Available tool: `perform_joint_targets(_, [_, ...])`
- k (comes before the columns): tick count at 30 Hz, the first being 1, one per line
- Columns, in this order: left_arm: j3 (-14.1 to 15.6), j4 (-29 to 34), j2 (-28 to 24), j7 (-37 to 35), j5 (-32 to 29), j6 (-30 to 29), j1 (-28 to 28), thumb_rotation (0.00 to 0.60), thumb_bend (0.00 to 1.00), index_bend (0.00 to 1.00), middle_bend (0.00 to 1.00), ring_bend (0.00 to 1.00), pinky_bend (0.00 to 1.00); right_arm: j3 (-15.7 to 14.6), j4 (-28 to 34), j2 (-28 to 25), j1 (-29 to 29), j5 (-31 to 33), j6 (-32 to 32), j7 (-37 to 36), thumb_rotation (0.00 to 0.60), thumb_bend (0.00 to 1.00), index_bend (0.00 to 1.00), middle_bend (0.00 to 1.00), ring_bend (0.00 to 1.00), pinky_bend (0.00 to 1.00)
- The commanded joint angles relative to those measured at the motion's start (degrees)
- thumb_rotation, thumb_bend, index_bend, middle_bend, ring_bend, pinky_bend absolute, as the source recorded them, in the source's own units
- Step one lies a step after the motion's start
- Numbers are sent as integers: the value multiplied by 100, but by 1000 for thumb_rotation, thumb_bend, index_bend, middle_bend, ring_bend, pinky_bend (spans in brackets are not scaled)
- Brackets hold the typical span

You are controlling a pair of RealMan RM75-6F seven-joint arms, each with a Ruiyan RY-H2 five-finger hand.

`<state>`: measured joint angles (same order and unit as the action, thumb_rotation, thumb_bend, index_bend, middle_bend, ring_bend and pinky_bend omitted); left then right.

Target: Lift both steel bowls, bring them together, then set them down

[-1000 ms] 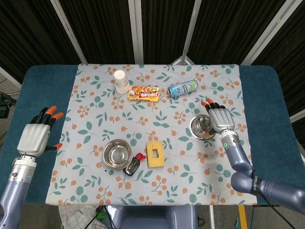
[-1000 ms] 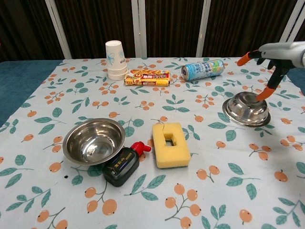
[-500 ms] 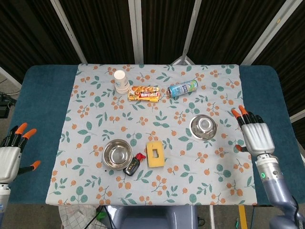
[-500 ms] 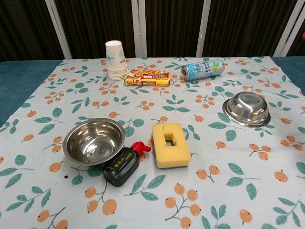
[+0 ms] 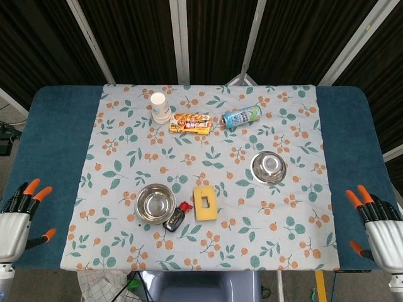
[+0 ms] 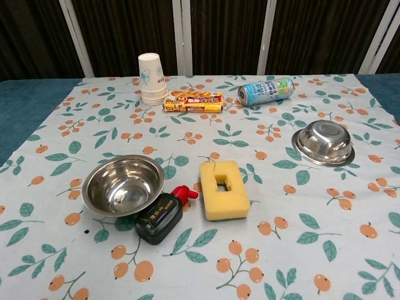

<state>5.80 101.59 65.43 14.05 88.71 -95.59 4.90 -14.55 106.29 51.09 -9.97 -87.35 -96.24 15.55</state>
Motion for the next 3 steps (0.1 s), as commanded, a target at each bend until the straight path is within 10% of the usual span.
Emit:
perform_joint_targets(1, [9,-43,32,-7,109,-60,-55,600,23,191,20,15,188,-21,-203,4,183,-85,-74,-228,600,0,134,0,119,190])
perform_joint_targets(3, [9,-52,44,-27,191,-64,-75,600,23,191,20,15,187,12,-242,-33,215,-105,-30,-253,600,0,134,0,119,190])
